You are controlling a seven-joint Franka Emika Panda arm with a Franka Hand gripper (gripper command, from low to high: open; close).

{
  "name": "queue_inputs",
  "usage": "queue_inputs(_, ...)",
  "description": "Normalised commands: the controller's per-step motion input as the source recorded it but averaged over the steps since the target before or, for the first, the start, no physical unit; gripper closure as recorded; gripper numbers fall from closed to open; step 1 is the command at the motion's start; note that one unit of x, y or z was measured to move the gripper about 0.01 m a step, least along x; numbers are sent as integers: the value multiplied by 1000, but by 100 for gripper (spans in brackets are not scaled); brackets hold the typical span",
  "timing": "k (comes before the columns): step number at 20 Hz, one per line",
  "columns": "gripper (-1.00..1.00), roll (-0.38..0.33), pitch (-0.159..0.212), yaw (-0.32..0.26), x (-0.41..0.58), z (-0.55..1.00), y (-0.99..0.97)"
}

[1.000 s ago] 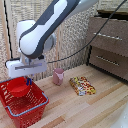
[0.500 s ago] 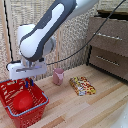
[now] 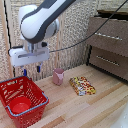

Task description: Move your gripper in the direction of the red bowl and clutch it softly. Cautiously raise the red bowl up from the surface. Hover the red bowl above the basket and gently bring it down inside. Let go of the gripper's grasp when the red bowl is within the basket.

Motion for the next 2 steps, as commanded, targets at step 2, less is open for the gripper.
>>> queue_inputs(2,-100,0,23,31,84,-10,-80)
